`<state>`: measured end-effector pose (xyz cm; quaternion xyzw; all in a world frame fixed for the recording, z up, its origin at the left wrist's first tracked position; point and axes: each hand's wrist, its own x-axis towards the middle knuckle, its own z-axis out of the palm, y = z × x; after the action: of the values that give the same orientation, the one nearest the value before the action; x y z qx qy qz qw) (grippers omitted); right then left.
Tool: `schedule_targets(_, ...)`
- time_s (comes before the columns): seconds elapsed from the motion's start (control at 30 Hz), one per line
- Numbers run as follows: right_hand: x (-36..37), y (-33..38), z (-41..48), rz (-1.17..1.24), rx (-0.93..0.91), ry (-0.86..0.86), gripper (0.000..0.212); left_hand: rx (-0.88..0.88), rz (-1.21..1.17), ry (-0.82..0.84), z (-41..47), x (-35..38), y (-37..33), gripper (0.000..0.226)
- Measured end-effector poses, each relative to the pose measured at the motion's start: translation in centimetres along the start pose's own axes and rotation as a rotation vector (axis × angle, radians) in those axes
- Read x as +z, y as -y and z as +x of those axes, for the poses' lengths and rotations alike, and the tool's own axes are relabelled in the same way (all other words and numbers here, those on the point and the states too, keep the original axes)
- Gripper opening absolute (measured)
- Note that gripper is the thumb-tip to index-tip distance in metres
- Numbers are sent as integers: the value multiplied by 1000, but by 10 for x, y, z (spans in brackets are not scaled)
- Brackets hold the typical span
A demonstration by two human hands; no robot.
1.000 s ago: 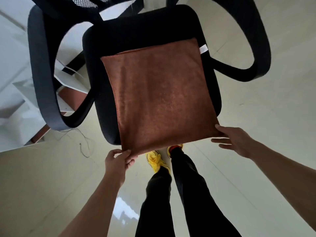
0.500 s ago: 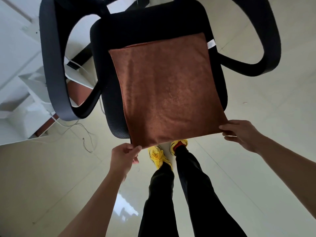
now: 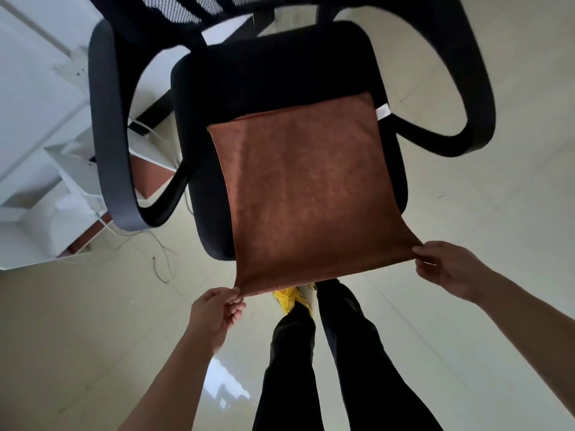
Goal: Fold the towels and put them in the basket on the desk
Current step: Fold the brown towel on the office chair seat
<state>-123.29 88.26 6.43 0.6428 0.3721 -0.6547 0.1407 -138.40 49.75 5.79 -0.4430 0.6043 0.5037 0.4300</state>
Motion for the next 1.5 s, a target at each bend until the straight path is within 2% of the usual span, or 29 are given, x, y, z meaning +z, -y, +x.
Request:
schedule_targets(0.13,23,37,-23,335,-25,110,23,63,-175,63,-20,5,-36,21)
schedule_targets(0.2,40,63,-29,446,-37,152,23,103,-236,76,-27,16,-65,20)
schedule_targets(0.3,69,105,-22,601,-31,177,10,125,-337,72,-27,38,-112,19)
schedule_targets(0.37,88,130,-8,688,-35,214,14,132,-387,76,-21,54,-145,20)
schedule_targets(0.43,104,154,8,721,-50,236,17,163,-398,64,-12,69,-177,21)
schedule_targets(0.63,143,213,55,702,-73,192,8,192,-463,-25,27,105,-249,17)
schedule_targets(0.77,162,234,79,593,-66,163,5,205,-429,-75,56,125,-269,18)
schedule_targets(0.83,169,239,84,479,-100,76,5,258,-376,-131,64,133,-271,13)
schedule_targets(0.93,186,240,76,146,-330,-133,16,461,-99,-242,62,151,-266,12)
schedule_targets(1.0,209,226,64,-58,-443,-41,15,534,110,-171,52,170,-252,12)
schedule_targets(1.1,237,199,60,-320,-256,256,20,385,283,4,50,195,-229,11)
schedule_targets(1.17,234,195,72,-307,-146,305,18,309,246,-15,59,189,-220,12)
schedule_targets(1.3,186,225,96,49,-168,32,25,299,207,-120,68,145,-206,9)
schedule_targets(1.4,171,230,96,-17,-349,-180,16,347,216,-247,61,120,-189,6)
schedule_targets(1.43,172,225,89,-81,-418,-214,11,358,217,-299,58,115,-182,2)
schedule_targets(1.5,180,204,70,-253,-518,-178,8,359,229,-392,57,105,-166,16)
